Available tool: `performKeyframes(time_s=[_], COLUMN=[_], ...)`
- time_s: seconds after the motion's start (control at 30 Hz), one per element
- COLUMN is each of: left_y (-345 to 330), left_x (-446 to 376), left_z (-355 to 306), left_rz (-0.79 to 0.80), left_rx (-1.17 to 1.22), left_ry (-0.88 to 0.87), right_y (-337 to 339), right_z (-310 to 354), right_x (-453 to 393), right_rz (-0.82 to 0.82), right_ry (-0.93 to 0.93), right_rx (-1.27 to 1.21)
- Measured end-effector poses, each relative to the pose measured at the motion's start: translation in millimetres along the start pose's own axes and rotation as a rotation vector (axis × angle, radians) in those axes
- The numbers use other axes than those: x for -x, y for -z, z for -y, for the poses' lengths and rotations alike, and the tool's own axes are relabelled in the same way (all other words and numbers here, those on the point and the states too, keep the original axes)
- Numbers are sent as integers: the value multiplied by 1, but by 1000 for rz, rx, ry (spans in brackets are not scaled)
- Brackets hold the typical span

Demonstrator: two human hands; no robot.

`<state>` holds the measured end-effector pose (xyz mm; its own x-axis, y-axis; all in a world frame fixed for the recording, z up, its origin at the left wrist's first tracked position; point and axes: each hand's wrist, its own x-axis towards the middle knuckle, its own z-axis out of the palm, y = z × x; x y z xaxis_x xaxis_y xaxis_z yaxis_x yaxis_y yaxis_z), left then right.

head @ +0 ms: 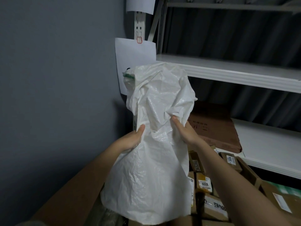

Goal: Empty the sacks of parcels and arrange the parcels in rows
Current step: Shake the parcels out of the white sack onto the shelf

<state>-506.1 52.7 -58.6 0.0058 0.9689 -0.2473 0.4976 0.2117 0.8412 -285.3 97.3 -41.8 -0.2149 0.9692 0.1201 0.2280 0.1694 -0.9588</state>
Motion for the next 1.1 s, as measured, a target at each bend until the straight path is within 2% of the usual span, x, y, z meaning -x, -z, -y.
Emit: performKeyframes(time_s=[0.1, 0.37, 0.7, 1.1], left_y=[-1, -5, -6, -4], left_x=[-1, -4, -5, -14], left_z=[2, 14, 12, 2], left_rz=[-28, -147, -255, -328], left_rx=[-7, 2, 28, -6], left_ry=[-3, -161, -172, -168], right_y=[2, -1, 2, 10], right_z=[-2, -8, -2, 15], right_x=[-2, 0, -8, -13], right_rz=[-30, -145, -194, -316], right_ry=[9, -38, -144, -114], right_rx=[8, -70, -93, -172])
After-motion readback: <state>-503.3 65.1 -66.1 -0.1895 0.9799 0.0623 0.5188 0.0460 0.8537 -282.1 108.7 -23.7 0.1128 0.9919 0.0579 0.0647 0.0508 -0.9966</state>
